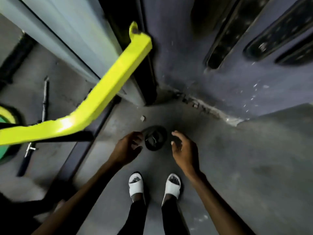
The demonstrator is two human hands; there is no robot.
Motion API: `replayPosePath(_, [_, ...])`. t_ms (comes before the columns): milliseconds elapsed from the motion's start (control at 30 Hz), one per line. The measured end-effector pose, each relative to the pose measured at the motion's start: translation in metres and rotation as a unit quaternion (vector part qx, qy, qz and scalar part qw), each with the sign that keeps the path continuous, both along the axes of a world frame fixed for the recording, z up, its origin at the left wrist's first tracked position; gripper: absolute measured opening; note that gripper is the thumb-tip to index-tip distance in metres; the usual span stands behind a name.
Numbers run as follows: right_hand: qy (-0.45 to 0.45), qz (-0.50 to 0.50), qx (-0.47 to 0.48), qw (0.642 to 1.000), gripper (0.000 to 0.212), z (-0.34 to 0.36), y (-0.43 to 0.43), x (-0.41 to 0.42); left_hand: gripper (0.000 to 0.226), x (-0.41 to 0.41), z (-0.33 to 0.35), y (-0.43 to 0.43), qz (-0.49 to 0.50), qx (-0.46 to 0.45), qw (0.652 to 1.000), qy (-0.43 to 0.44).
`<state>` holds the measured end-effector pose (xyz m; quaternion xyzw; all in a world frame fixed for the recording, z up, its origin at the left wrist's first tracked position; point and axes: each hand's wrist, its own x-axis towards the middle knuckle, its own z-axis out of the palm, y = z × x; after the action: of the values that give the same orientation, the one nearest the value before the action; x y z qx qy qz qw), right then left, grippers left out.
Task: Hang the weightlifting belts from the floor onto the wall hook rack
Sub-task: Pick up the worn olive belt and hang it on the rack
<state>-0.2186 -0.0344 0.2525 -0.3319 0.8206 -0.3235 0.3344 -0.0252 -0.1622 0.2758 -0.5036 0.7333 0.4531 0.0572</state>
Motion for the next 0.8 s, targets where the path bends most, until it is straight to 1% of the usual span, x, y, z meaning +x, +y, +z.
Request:
replayPosePath(100, [-0.025,-0.003,0.058,0.998,0.031,-0.088,0.022,0.035,0.043,0.026,-0.09,0.024,0.022,0.027,0.999,-0.03])
replayPosePath(233, [-0.048,0.027,0.107,0.993,0.027,-0.205,0.032,0.073,0.041,0.05,-0.204,0.043,0.051,0.059,0.996,-0.05])
replayPosePath(333, [-0.033,0.072,0.136,0.988,0.03,-0.293,0.03,0.099,0.041,0.065,-0.286,0.053,0.073,0.081,0.992,-0.056])
replayPosePath(400, [0.008,0.111,0.144,0.983,0.036,-0.339,0.022,0.112,0.041,0.072,-0.329,0.057,0.087,0.093,0.991,-0.052])
replayPosePath(467, [0.047,0.153,0.128,0.979,0.041,-0.382,0.01,0.122,0.041,0.078,-0.369,0.059,0.091,0.096,0.99,-0.046])
replayPosePath(500, [0.072,0.187,0.13,0.971,0.044,-0.404,0.006,0.126,0.041,0.081,-0.387,0.059,0.095,0.096,0.99,-0.044])
replayPosePath(533, [0.112,0.232,0.147,0.955,0.045,-0.421,0.001,0.128,0.041,0.082,-0.4,0.06,0.1,0.098,0.989,-0.043])
replayPosePath(600, [0.215,0.312,0.207,0.902,0.038,-0.449,-0.006,0.133,0.041,0.087,-0.424,0.062,0.106,0.108,0.987,-0.043])
replayPosePath(633, [0.245,0.326,0.225,0.885,0.033,-0.455,-0.008,0.134,0.041,0.09,-0.431,0.063,0.109,0.113,0.987,-0.041])
replayPosePath(667, [0.258,0.325,0.235,0.879,0.029,-0.46,-0.01,0.134,0.041,0.092,-0.436,0.064,0.111,0.117,0.986,-0.038])
replayPosePath(733, [0.24,0.288,0.218,0.901,0.025,-0.457,-0.011,0.132,0.041,0.097,-0.435,0.064,0.119,0.123,0.985,-0.033])
replayPosePath(800, [0.187,0.224,0.167,0.942,0.022,-0.435,-0.008,0.13,0.039,0.098,-0.416,0.063,0.135,0.133,0.982,-0.028])
